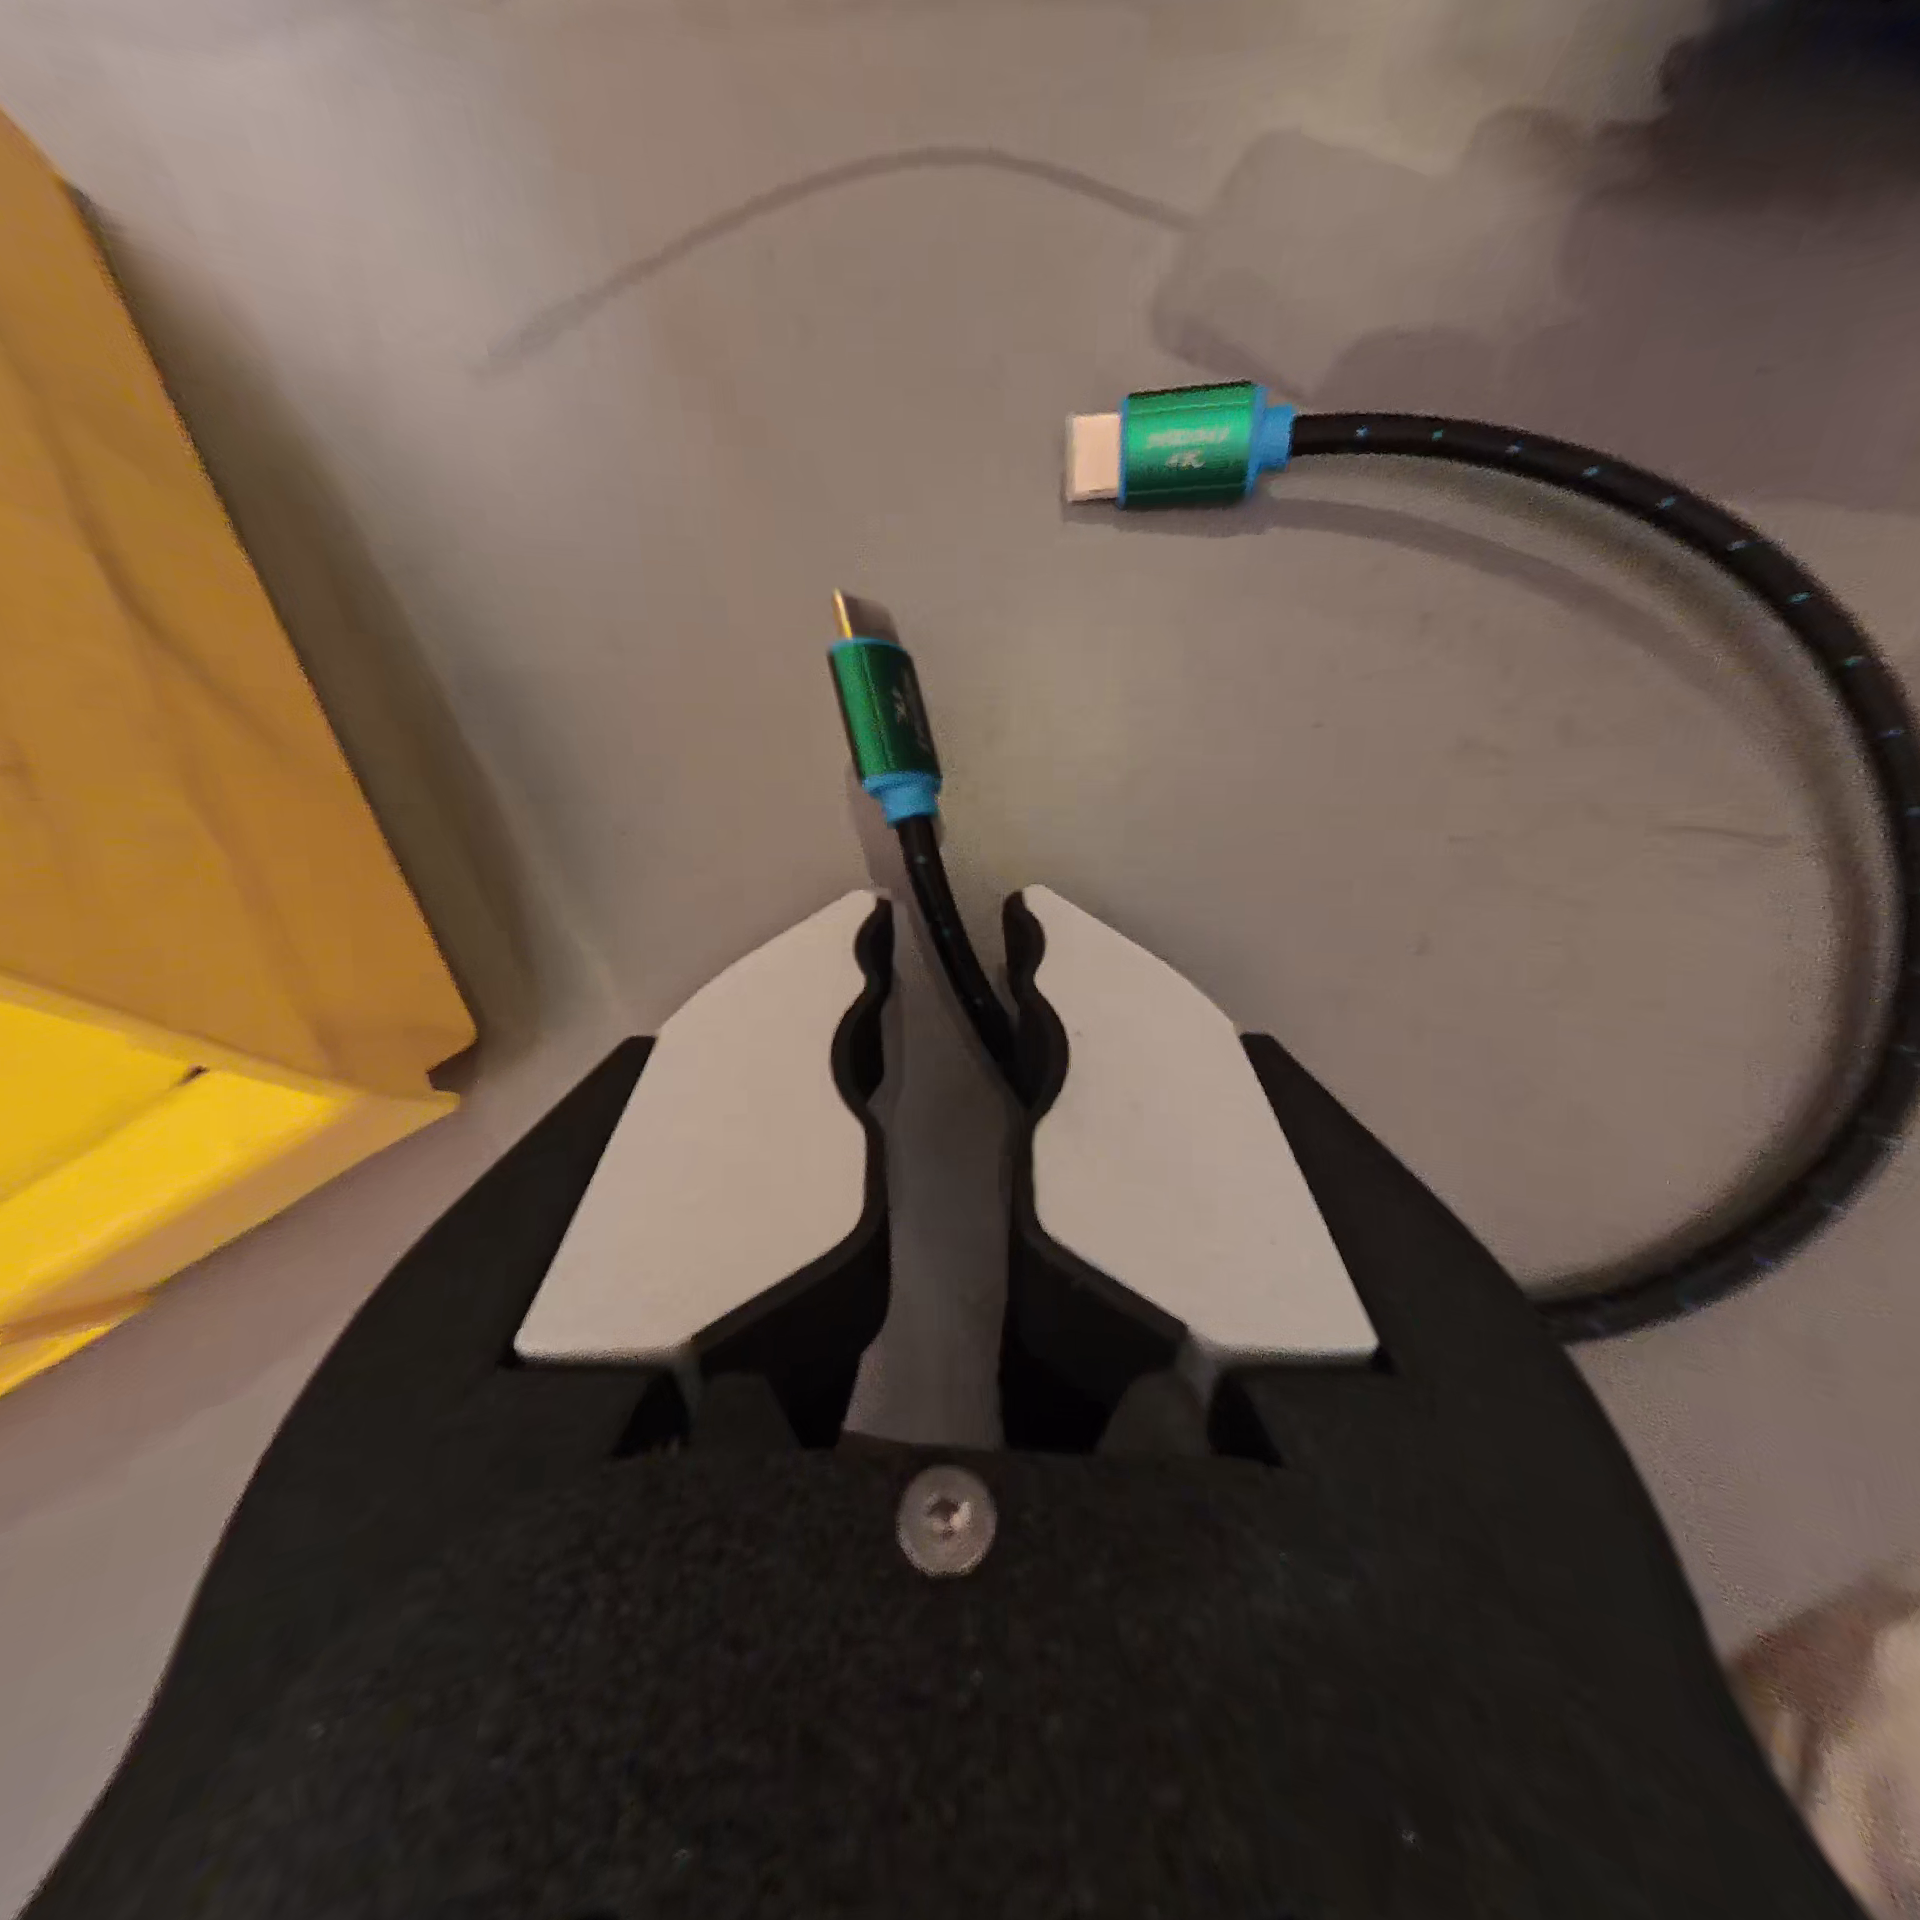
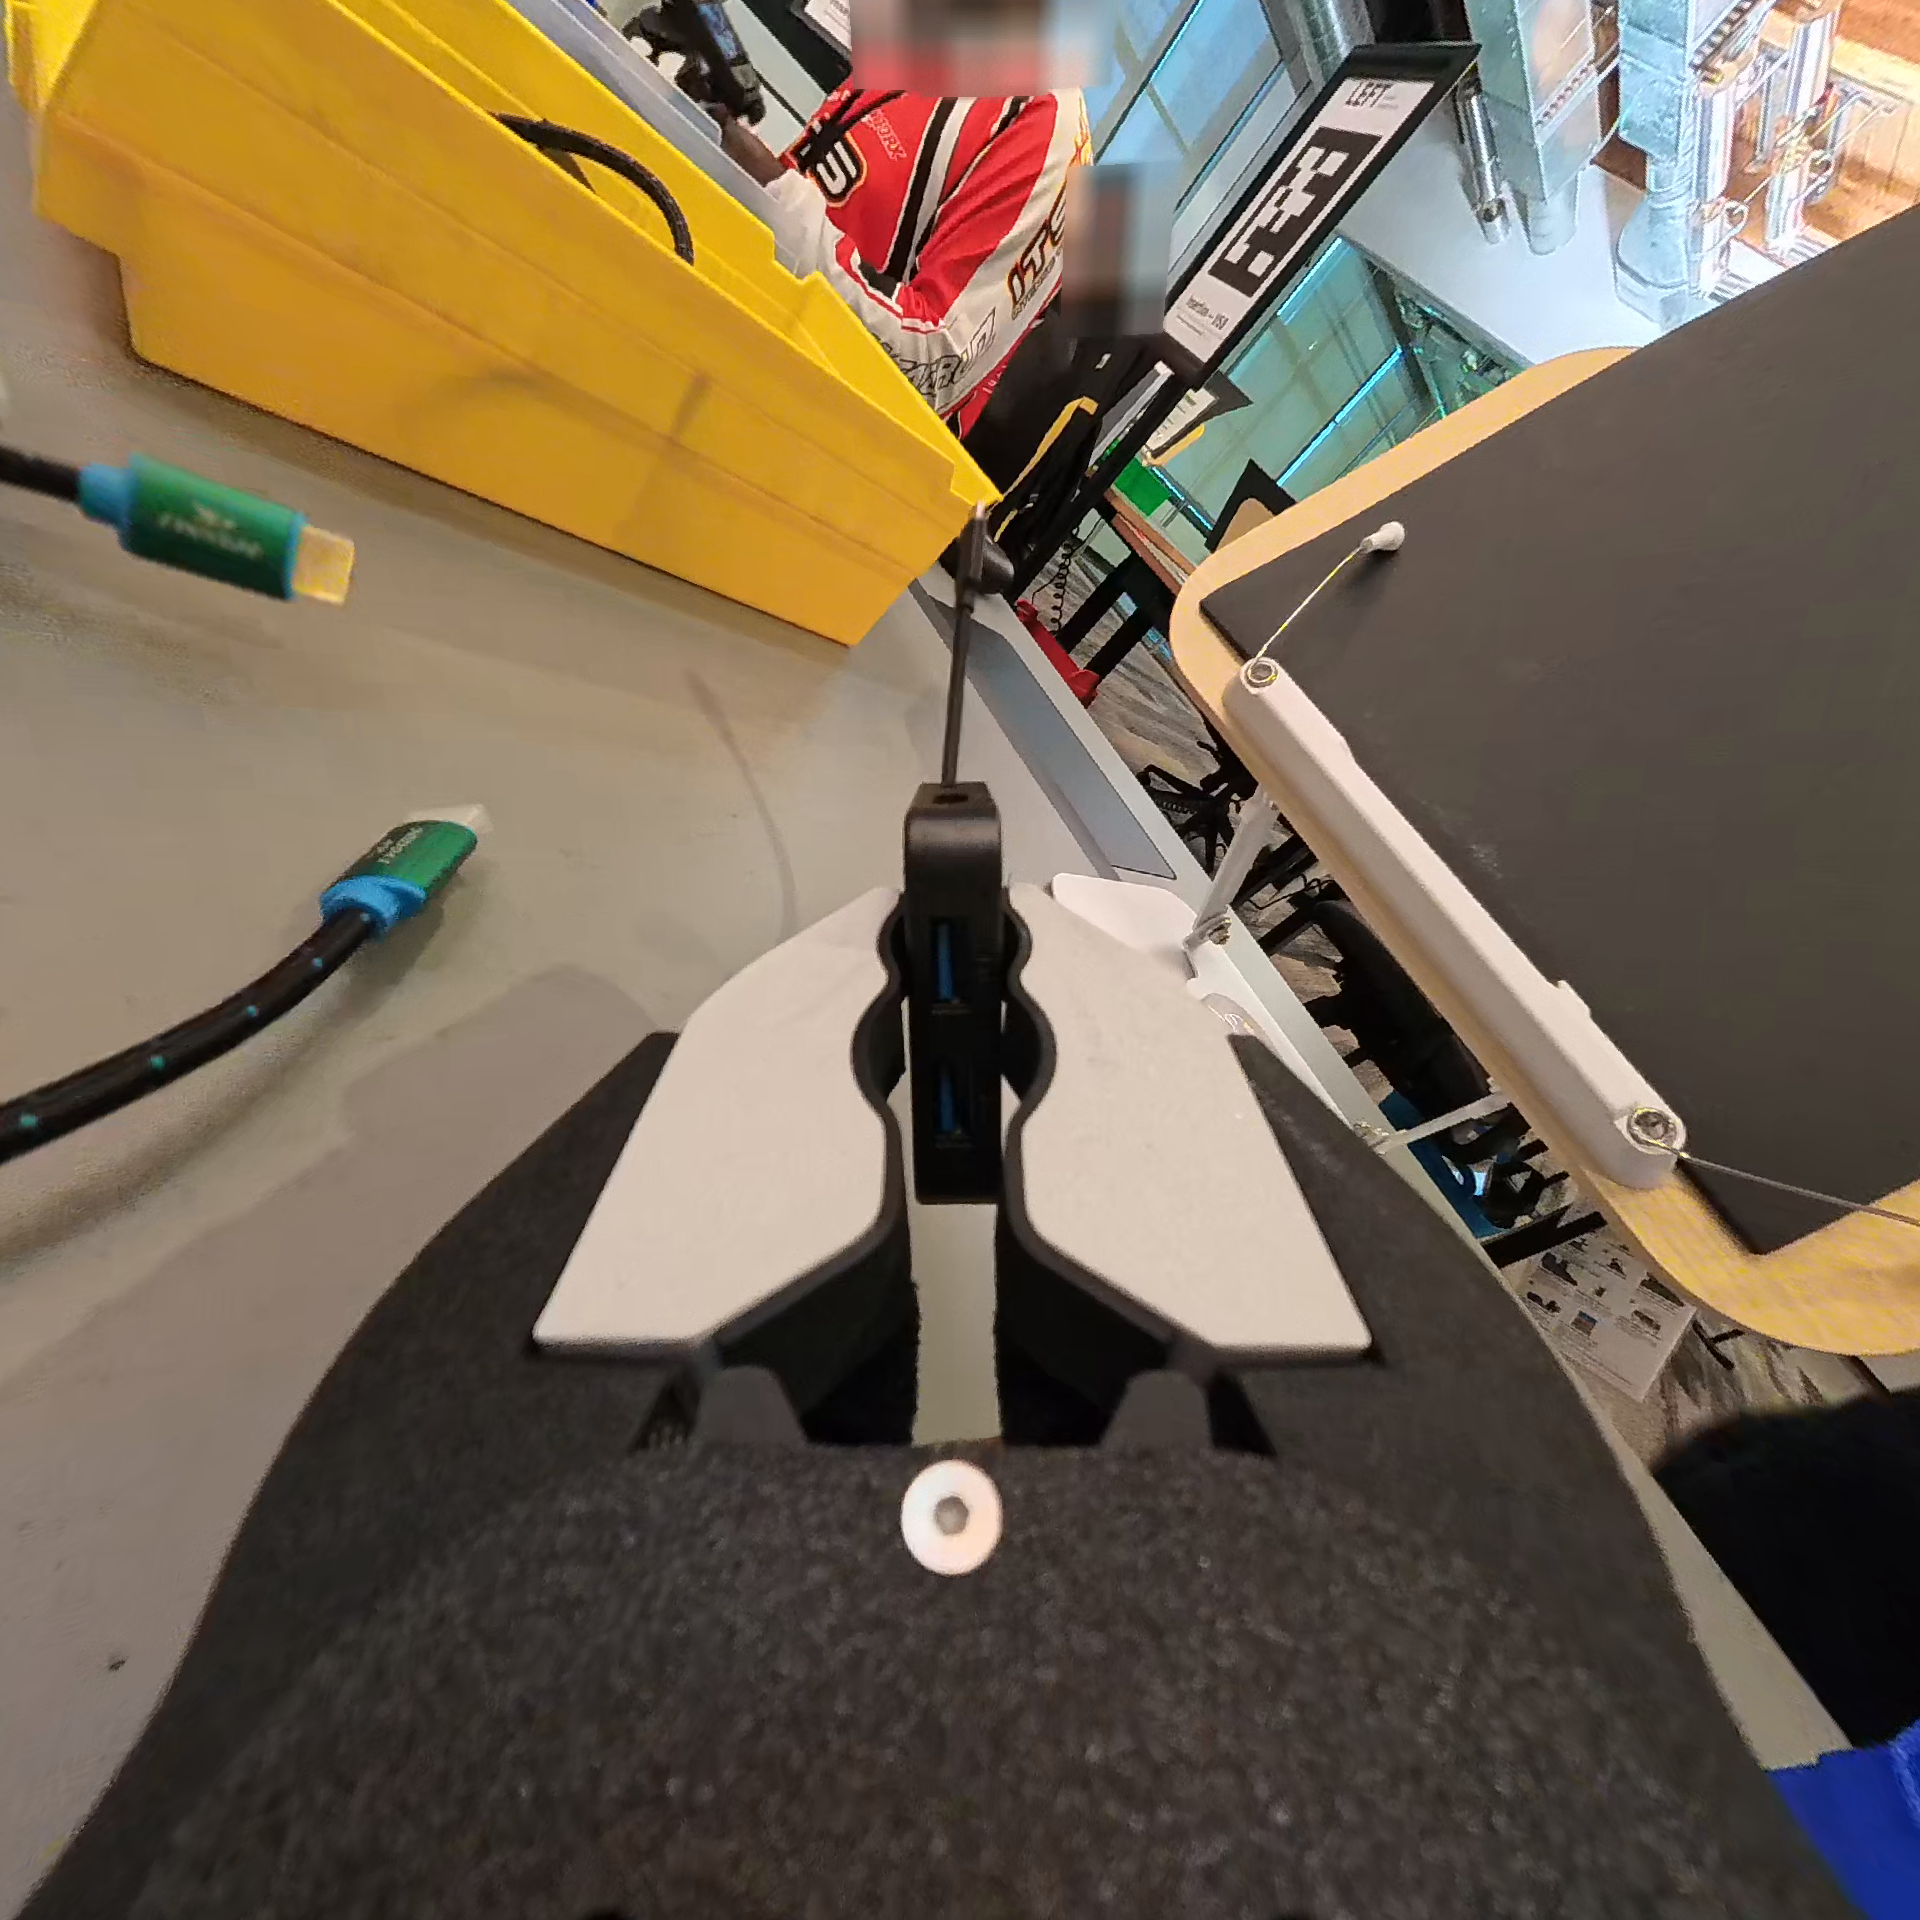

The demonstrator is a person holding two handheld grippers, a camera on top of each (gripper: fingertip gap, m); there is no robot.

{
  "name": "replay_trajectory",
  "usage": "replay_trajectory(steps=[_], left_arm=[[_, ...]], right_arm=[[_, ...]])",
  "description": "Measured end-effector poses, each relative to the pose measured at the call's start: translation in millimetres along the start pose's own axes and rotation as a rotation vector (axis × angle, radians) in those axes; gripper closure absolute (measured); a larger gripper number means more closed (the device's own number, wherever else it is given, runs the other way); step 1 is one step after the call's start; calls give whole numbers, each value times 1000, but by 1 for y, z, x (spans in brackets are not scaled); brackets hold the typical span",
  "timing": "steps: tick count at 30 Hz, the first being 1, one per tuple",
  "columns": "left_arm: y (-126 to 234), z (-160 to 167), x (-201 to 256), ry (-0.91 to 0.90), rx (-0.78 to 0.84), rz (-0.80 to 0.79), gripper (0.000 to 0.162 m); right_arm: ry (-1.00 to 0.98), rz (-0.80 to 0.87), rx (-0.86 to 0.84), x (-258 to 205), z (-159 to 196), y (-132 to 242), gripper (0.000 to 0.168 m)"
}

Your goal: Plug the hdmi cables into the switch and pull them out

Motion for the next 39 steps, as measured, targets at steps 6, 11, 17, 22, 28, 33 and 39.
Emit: replay_trajectory(steps=[6,11,17,22,28,33,39], left_arm=[[-4,-3,3,-98,55,-112,135],[-14,-6,9,-108,44,-133,138],[-14,-14,13,-115,46,-60,162],[0,-21,4,-105,110,-40,162],[-2,-9,4,-193,78,-163,133],[-23,-1,-5,-246,-1,-197,153],[-17,-10,-5,-124,-2,-37,162]], right_arm=[[18,-8,0,-2,-1,0,156],[33,-14,1,-5,-1,0,156],[46,-14,6,-6,-2,0,155],[81,-22,5,-10,-3,-1,156],[79,-24,5,-10,-3,-1,155],[89,-29,5,-11,-4,-1,156],[101,-29,9,-12,-4,-1,156]])
Point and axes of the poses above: each gripper's, where its closed fingertips meet, y back along the fingers, z out of its underside, x = y × z across the jaws, the point moved 7 cm from there along y, back along the fingers, and after that the axes turned 7 degrees about x, right-handed, at the moved point
